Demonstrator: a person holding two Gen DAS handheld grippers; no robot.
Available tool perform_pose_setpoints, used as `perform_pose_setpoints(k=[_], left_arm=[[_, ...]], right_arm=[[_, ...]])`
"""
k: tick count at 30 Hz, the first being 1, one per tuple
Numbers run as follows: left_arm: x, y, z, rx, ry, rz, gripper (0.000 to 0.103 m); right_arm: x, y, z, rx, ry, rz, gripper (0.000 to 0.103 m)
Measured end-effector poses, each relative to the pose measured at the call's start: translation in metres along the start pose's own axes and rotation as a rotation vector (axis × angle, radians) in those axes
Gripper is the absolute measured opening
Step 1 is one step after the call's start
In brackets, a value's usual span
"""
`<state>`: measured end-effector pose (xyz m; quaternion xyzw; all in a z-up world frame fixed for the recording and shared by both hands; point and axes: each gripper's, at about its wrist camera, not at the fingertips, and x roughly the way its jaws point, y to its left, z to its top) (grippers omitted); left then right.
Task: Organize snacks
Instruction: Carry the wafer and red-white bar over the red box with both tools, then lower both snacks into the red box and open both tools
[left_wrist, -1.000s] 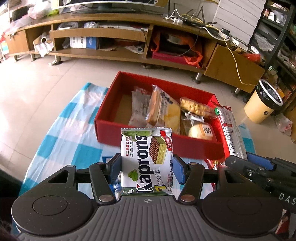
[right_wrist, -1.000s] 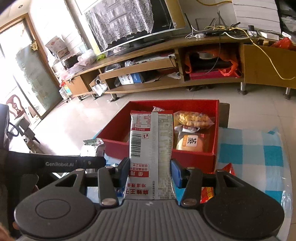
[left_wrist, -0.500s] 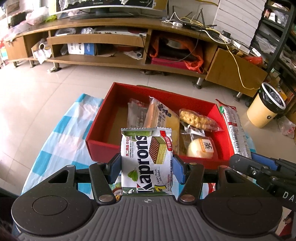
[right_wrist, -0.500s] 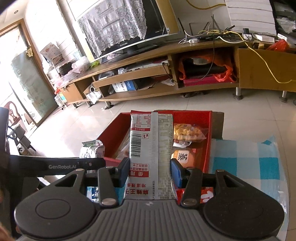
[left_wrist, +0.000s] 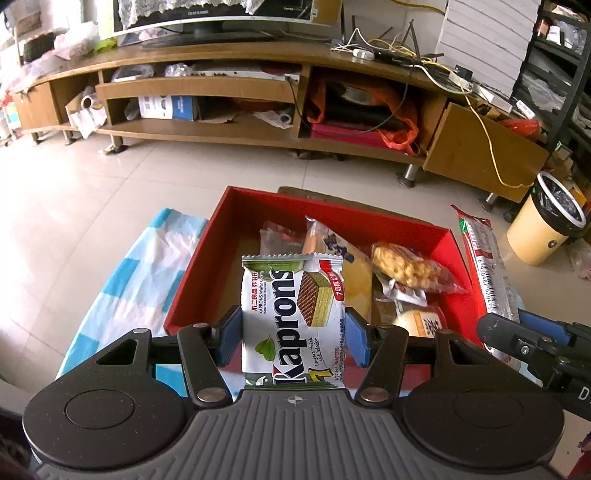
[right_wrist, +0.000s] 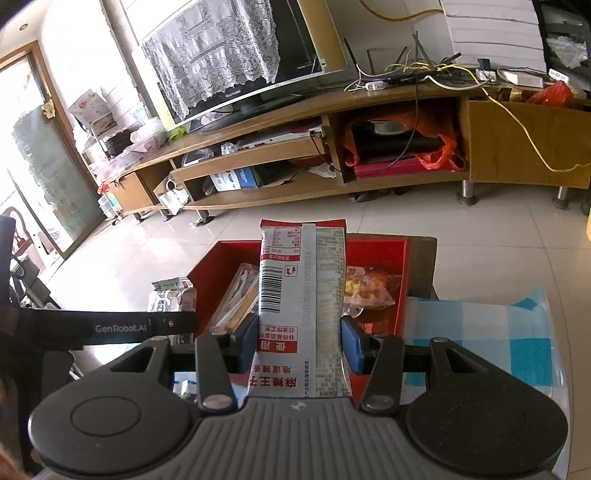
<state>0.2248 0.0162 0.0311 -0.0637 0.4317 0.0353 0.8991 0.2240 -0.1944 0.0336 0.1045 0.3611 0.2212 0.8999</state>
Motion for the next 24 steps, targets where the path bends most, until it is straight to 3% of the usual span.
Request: perform_pose_setpoints(k=[17, 20, 24], left_arm=[[0.034, 0.008, 0.016, -0.025, 0.019, 0.027, 0.066], [0.035, 0.01, 0.015, -0.024, 0.019, 0.038, 0.073], [0.036, 0.011, 0.014, -0.024, 0.031, 0.032, 0.074]], right_arm=[[0.049, 0.001, 0.008, -0.006, 0.046, -0.017, 0.046], [0.053, 0.002, 0.007, -0.008, 0.045, -0.029, 0.048], [0.056, -0.002, 0.007, 0.0, 0.054, -0.034, 0.048]])
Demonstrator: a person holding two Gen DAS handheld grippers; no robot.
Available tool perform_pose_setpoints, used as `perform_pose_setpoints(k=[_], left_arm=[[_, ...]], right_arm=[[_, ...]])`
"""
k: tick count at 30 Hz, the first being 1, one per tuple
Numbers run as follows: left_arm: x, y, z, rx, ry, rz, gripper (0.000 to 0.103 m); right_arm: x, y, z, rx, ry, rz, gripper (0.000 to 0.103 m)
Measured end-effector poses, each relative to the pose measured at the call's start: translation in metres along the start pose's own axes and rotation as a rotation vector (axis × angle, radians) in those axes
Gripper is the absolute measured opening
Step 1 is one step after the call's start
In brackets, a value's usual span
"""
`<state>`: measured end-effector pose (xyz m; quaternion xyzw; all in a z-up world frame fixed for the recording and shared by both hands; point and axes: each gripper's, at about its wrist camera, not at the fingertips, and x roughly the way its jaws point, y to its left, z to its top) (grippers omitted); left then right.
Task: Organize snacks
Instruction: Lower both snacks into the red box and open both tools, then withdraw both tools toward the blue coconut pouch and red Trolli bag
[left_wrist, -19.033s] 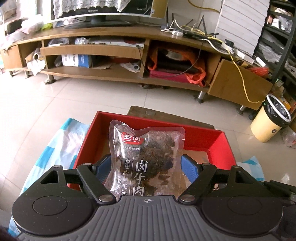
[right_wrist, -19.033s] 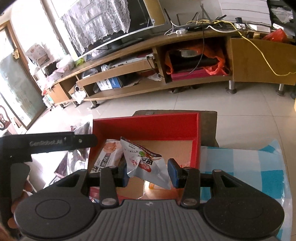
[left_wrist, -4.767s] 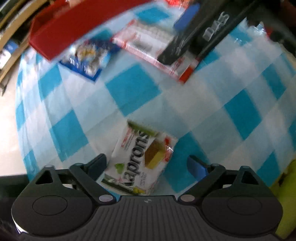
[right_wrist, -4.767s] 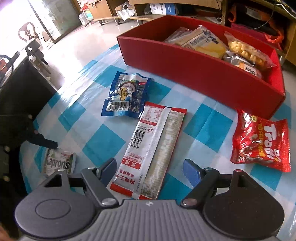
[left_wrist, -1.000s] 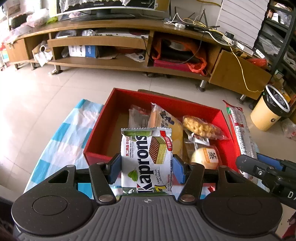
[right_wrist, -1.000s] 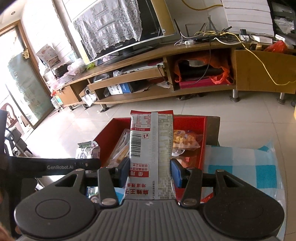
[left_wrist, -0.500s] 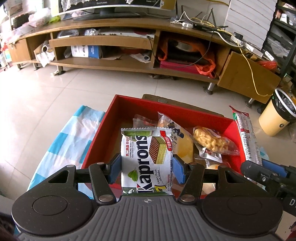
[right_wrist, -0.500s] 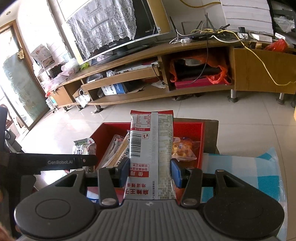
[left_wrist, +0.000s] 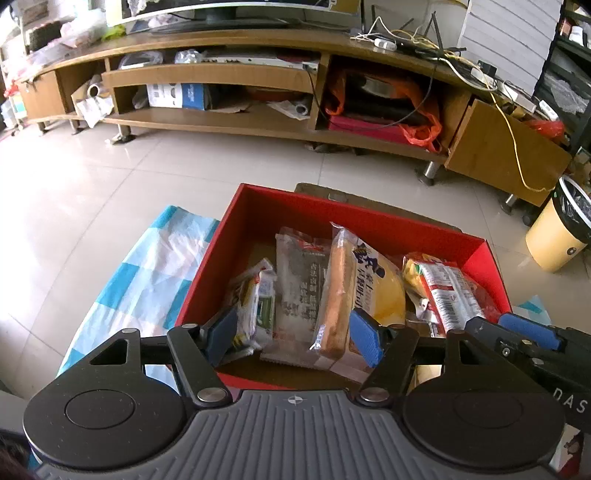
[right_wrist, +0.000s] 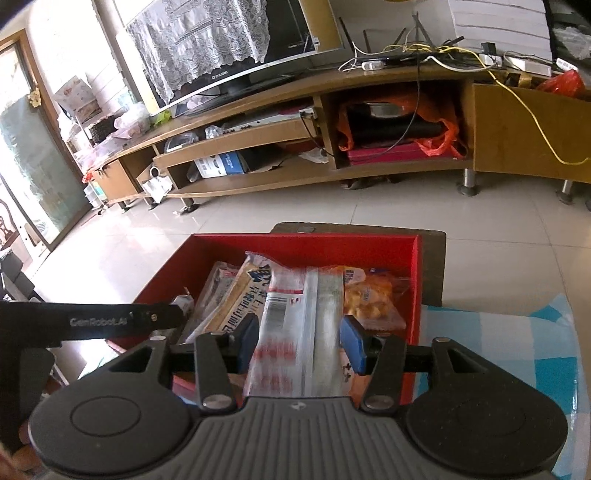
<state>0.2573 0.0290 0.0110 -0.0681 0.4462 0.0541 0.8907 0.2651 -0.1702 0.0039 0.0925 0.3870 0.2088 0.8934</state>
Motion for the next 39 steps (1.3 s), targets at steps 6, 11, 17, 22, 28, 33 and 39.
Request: perform_pose_setpoints(k=[6, 11, 17, 22, 28, 33, 39], left_arm=[[-0.006, -0.006, -0.003, 0.025, -0.013, -0.002, 0.079], [-0.012, -0.003, -0.007, 0.019, -0.008, -0.013, 0.08], [-0.018, 0.007, -0.008, -0.003, -0.007, -0.018, 0.082], [-0.016, 0.013, -0.011, -0.009, 0.014, -0.016, 0.083], [-0.016, 0.017, -0.022, 0.008, 0.033, 0.007, 0.086], [-0.019, 0.022, -0.039, -0.002, 0.073, 0.01, 0.086], [-0.012, 0.023, -0.063, -0.021, 0.147, 0.008, 0.087]], right_arm=[[-0.003, -0.001, 0.001, -0.004, -0.005, -0.015, 0.048], [0.003, -0.002, 0.0, -0.026, 0.018, -0.054, 0.048], [0.013, 0.004, 0.002, -0.019, 0.029, -0.009, 0.049], [0.025, 0.01, 0.006, 0.005, 0.01, 0.076, 0.048], [0.021, 0.007, 0.011, 0.039, -0.041, 0.065, 0.048], [0.007, 0.007, 0.014, 0.036, -0.05, 0.052, 0.048], [-0.018, 0.021, 0.011, -0.005, -0.056, 0.05, 0.048]])
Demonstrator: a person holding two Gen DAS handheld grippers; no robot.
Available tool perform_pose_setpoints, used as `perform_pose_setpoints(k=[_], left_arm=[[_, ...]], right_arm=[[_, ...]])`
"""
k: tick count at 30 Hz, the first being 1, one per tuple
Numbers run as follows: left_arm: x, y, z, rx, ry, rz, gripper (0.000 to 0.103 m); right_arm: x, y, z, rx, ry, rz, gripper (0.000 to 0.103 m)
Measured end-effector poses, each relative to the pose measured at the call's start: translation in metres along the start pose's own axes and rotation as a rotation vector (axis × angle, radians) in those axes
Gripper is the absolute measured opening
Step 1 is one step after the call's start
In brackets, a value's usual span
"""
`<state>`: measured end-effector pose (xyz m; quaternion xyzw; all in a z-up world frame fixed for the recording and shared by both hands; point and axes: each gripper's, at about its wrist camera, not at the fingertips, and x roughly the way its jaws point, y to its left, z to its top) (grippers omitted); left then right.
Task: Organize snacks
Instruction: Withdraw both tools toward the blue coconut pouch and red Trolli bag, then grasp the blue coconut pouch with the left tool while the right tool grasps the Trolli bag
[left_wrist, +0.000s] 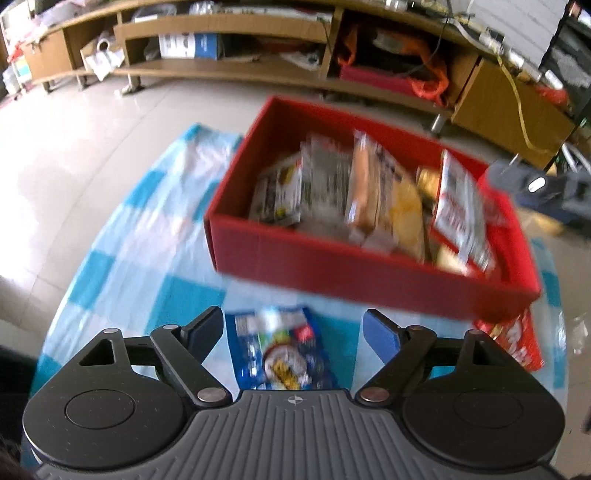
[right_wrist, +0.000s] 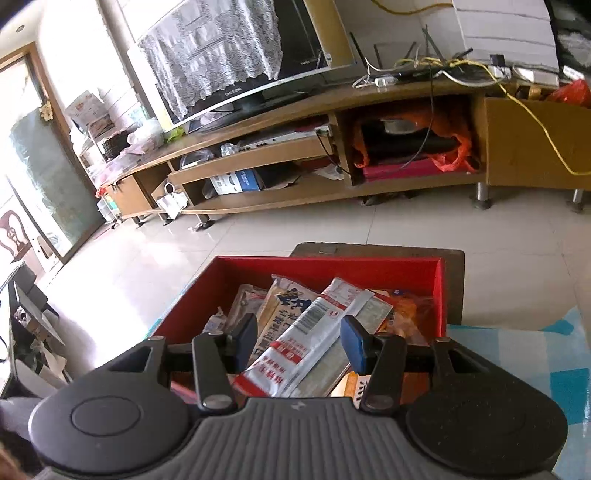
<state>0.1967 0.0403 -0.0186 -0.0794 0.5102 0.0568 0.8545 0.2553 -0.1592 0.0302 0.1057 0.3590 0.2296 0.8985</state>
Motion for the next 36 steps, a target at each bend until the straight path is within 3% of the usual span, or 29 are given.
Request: perform_pose_setpoints(k=[6, 14, 17, 21, 24, 30, 32, 36], left_arm=[[0.023, -0.004, -0.012, -0.022, 0.073, 0.022, 0.092], [0.038, 0.001, -0.017, -0.056, 0.099, 0.046, 0.097], [0.038, -0.003, -0.02, -0.034, 0.091, 0.074, 0.093], [0.034, -0.008, -0.021, -0.002, 0.08, 0.086, 0.077], [0.032, -0.01, -0.022, 0.007, 0.085, 0.059, 0.077], [0.023, -0.015, -0.039, 0.047, 0.092, 0.033, 0.077], [0.021, -0.017, -0.043, 0.065, 0.093, 0.032, 0.077], [0.018, -0.017, -0.046, 0.071, 0.099, 0.02, 0.077]], right_arm=[[-0.033, 0.002, -0.018, -0.061, 0.014, -0.042, 0.049], [-0.058, -0.032, -0.052, -0.016, 0.09, -0.125, 0.056], [-0.049, -0.049, -0.059, 0.021, 0.138, -0.157, 0.056], [-0.035, -0.064, -0.061, 0.043, 0.17, -0.184, 0.056], [-0.02, -0.068, -0.061, 0.029, 0.191, -0.192, 0.056], [0.005, -0.078, -0.074, 0.074, 0.26, -0.126, 0.059], [0.001, -0.076, -0.079, 0.077, 0.283, -0.122, 0.059], [-0.02, -0.068, -0.099, 0.17, 0.36, -0.026, 0.06]])
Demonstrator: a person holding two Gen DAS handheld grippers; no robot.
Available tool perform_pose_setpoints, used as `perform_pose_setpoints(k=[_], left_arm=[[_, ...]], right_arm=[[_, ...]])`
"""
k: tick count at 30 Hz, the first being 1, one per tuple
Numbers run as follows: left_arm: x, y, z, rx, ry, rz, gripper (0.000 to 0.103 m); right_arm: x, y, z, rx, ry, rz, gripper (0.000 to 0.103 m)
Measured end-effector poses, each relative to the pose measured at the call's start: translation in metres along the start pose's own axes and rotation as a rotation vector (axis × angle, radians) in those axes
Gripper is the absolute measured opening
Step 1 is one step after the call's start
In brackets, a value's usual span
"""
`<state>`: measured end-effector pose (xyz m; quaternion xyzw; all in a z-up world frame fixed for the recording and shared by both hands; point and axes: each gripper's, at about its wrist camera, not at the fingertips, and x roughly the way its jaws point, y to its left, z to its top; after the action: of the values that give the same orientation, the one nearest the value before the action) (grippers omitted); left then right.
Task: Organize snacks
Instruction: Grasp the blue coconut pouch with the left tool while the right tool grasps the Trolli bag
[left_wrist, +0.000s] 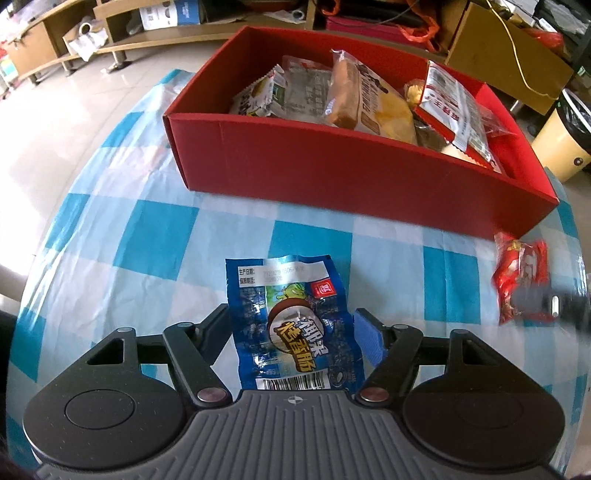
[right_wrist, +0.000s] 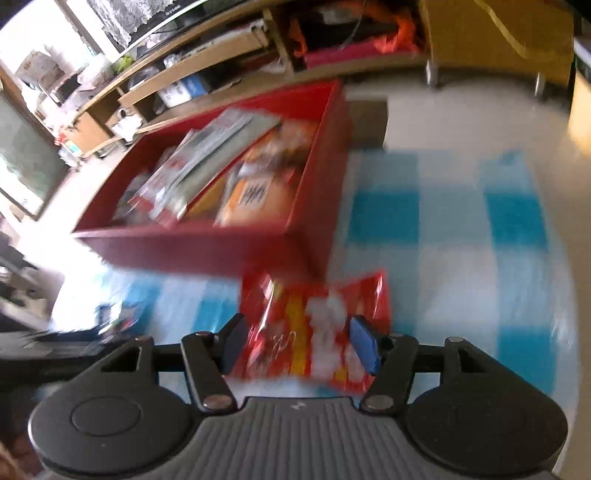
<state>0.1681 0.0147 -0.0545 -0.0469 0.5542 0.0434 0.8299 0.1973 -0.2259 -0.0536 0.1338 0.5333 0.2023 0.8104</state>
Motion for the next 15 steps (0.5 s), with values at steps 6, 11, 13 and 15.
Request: perform_pose_setpoints(k=[6, 11, 13, 15], left_arm=[[-0.005, 0.002, -0.009, 0.008, 0.014, -0.023, 0.077], [-0.006, 0.007, -0.012, -0.001, 0.014, -0.039, 0.077], [-0.006, 0.006, -0.011, -0.002, 0.013, -0.038, 0.077], [-0.004, 0.005, -0.011, 0.005, 0.009, -0.033, 0.077]], right_arm=[[-0.029, 0.033, -0.04, -0.183, -0.008, -0.017, 0.059], [-0.018, 0.032, -0.022, -0.237, -0.04, -0.091, 0.062], [-0.005, 0.033, -0.014, -0.242, -0.028, -0.101, 0.062], [0.005, 0.043, -0.012, -0.31, -0.029, -0.128, 0.064]])
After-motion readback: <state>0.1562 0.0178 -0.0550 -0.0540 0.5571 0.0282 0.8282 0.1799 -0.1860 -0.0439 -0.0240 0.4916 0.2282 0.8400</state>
